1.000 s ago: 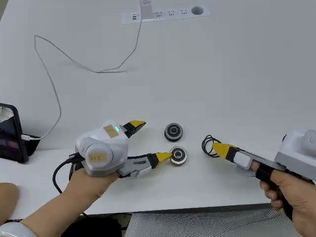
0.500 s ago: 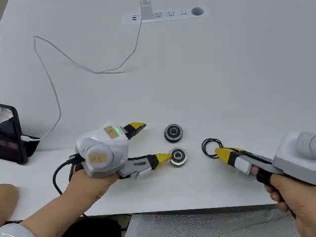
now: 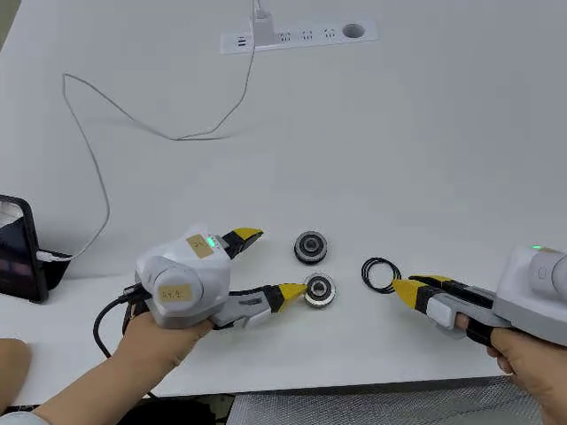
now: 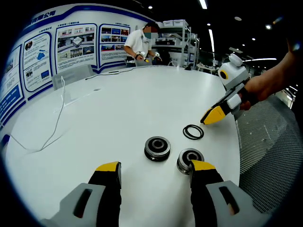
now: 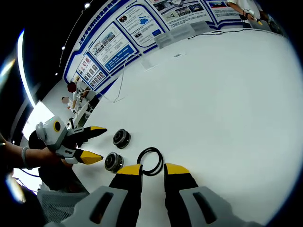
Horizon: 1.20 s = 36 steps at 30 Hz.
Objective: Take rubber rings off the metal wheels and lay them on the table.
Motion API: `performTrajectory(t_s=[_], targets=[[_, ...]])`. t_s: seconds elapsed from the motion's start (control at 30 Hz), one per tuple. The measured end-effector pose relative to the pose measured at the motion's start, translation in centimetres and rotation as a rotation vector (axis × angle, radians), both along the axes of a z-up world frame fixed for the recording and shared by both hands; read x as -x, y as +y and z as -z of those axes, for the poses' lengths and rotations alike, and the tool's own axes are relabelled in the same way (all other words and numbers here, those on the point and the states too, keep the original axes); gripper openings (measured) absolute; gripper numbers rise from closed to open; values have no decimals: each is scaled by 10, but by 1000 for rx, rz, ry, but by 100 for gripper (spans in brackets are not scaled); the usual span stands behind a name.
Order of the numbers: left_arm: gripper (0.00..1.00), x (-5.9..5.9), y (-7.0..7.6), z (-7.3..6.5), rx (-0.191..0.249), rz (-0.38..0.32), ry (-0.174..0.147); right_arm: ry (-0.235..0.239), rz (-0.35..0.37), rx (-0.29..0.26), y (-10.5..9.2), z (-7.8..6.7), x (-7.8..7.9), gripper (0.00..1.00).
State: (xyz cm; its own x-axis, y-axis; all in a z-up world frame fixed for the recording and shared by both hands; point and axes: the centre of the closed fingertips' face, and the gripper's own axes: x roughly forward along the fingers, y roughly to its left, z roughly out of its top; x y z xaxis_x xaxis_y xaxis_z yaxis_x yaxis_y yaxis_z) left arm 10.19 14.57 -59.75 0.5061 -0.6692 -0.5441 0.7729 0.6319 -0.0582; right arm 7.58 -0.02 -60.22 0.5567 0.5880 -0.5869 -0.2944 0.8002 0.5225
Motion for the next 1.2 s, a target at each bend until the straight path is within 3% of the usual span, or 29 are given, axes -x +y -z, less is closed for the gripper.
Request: performTrajectory(t_s=[0.3, 0.83, 1.03, 1.2], targets=[[55, -4, -6, -6, 6, 4, -14, -31, -16, -54, 25, -12, -16, 15], [40, -9, -22, -10, 10, 38, -29, -30, -70, -114, 62, -12, -33, 13], [37, -11, -30, -10, 7, 50, -31, -22, -70, -132, 67, -11, -36, 12], [27, -15, -35, -10, -3, 64, -40, -16, -67, -142, 70, -9, -36, 12]])
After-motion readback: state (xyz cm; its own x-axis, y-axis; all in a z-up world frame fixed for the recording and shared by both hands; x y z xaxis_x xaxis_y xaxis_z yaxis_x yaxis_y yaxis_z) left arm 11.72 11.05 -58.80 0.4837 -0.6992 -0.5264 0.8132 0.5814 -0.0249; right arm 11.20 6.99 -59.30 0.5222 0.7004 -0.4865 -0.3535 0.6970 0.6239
